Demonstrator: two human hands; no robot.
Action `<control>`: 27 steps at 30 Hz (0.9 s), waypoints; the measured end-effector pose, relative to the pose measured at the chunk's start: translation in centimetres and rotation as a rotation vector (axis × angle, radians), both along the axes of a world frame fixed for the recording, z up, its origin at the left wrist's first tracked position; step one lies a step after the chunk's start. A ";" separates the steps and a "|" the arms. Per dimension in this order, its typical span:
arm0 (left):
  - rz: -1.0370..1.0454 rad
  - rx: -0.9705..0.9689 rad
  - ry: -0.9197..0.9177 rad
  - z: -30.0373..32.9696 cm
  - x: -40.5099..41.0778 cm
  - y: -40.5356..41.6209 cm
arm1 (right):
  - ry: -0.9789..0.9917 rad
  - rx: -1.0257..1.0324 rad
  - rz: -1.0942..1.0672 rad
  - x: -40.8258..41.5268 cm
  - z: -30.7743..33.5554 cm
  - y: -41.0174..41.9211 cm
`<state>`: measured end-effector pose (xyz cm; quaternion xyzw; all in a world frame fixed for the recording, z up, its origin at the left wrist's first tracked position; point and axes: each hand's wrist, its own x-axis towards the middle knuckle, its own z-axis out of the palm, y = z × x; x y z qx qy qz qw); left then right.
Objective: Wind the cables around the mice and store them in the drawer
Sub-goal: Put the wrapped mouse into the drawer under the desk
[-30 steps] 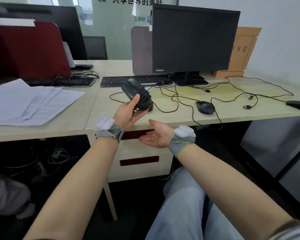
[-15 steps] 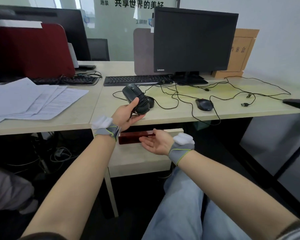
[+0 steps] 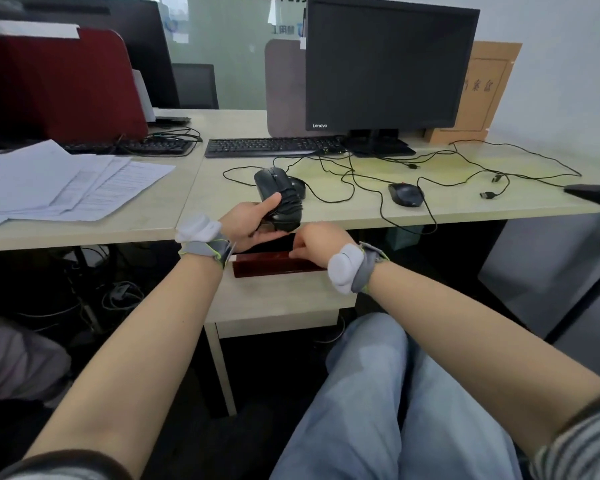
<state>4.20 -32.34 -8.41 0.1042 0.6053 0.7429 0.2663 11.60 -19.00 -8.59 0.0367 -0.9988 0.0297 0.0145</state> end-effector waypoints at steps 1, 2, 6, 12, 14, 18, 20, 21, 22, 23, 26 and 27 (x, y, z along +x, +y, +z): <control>-0.030 -0.020 -0.014 -0.1 0.1 -0.3 | -0.017 -0.015 0.018 -0.2 0.2 0.2; -0.047 -0.041 -0.023 -0.2 0.3 -0.4 | -0.055 -0.042 0.041 -0.2 0.4 0.4; -0.052 -0.135 -0.014 -0.5 0.7 -0.2 | -0.255 -0.085 0.158 0.5 1.4 1.0; -0.242 -0.276 -0.046 -0.7 2.7 1.3 | -0.548 -0.259 0.198 3.3 0.8 1.1; -0.326 -0.332 -0.050 -1.2 3.4 1.5 | -0.648 -0.306 0.207 4.6 0.6 1.2; -0.425 -0.488 -0.078 -2.3 4.0 1.8 | -0.783 -0.363 0.197 6.3 0.4 0.8; -0.445 -0.546 -0.093 -2.9 3.9 1.8 | -0.885 -0.429 0.154 6.3 0.8 1.1; -0.436 -0.559 -0.103 -3.4 3.9 1.6 | -0.887 -0.493 0.097 6.2 1.0 1.6; -0.417 -0.560 -0.119 -3.8 3.6 1.5 | -0.836 -0.576 0.018 5.8 1.1 2.1; -0.393 -0.552 -0.134 -4.2 3.6 1.3 | -0.739 -0.679 -0.084 5.5 1.2 2.6; -0.275 -0.488 -0.182 -5.3 3.0 0.9 | -0.452 -0.895 -0.368 3.2 0.4 3.5; -0.240 -0.453 -0.197 -5.6 2.8 0.8 | -0.414 -0.866 -0.397 2.7 0.0 3.3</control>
